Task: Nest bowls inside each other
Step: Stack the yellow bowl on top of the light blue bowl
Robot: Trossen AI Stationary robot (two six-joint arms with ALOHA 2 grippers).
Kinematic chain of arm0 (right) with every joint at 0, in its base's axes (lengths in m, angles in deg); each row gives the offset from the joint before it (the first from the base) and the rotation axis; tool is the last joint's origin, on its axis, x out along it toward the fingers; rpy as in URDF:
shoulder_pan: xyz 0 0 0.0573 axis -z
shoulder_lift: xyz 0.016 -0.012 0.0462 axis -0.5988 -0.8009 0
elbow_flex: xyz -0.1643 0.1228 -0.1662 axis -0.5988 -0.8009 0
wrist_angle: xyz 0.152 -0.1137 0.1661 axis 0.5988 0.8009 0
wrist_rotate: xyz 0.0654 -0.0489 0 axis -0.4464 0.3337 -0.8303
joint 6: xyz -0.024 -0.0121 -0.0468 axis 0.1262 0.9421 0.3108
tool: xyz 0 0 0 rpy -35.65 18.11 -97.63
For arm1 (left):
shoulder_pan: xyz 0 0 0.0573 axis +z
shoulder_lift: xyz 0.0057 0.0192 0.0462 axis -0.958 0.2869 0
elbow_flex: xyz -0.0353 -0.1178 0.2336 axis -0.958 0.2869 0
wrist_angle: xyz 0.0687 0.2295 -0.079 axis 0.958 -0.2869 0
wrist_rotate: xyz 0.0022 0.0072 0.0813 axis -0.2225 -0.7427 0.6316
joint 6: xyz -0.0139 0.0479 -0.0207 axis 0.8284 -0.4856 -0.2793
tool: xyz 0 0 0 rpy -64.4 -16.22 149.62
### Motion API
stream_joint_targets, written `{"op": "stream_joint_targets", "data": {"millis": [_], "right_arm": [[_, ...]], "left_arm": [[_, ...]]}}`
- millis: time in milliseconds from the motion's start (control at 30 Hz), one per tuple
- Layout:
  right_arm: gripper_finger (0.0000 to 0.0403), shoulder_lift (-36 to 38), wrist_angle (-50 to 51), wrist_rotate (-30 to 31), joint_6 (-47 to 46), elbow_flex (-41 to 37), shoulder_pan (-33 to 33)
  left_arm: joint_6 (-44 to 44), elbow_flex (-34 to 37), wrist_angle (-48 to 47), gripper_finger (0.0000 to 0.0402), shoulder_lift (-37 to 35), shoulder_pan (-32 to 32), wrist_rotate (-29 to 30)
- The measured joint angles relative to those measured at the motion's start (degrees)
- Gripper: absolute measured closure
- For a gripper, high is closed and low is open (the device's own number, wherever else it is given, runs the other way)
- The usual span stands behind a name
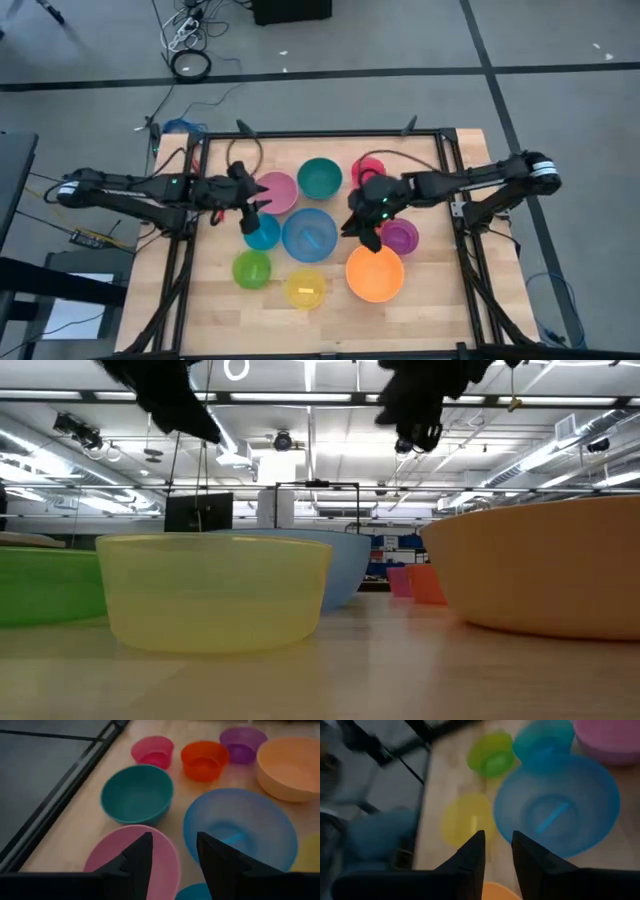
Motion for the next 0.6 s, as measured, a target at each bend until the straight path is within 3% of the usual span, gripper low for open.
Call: {"op": "stream_joint_targets", "data": {"millis": [333, 533, 600], "right_arm": [[0.0222, -8.46, 12.47, 0.37, 5.96, -0.04, -2.46], [0.0200, -8.20, 16.11, 0.56, 7.90, 0.01, -5.75], [0.0197, -8.29, 17.57, 3.19, 7.92, 0.01, -6.70]], "left_arm": [[-2.54, -3.29, 1.01, 0.0238, 5.30, -4.05, -0.11], [-2.07, -3.21, 0.38, 0.0238, 5.24, -4.41, -0.09], [-2.05, -3.21, 0.38, 0.0238, 5.28, -4.41, 0.24]]}}
